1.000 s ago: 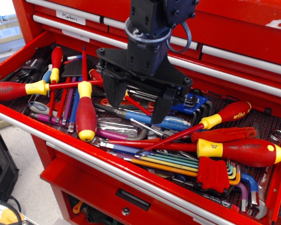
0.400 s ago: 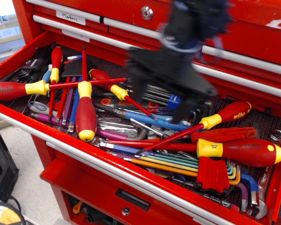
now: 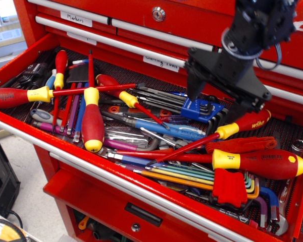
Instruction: Pick up red srewdriver
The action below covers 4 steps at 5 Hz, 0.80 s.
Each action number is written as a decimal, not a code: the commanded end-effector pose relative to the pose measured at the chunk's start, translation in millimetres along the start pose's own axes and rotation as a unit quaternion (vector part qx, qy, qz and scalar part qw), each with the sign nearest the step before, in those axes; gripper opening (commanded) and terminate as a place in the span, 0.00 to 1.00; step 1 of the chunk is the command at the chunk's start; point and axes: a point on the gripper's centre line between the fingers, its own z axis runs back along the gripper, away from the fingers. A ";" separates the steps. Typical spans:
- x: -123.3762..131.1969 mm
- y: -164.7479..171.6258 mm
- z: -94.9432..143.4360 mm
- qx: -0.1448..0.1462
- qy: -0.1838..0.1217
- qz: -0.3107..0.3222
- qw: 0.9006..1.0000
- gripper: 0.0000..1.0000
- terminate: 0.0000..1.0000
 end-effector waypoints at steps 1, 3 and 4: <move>37.4 -7.7 -6.0 0.005 -0.062 -0.005 0.998 1.00 0.00; 50.6 -26.4 -23.6 -0.025 -0.107 -0.032 0.993 1.00 0.00; 49.0 -34.1 -37.8 -0.044 -0.116 -0.037 0.992 1.00 0.00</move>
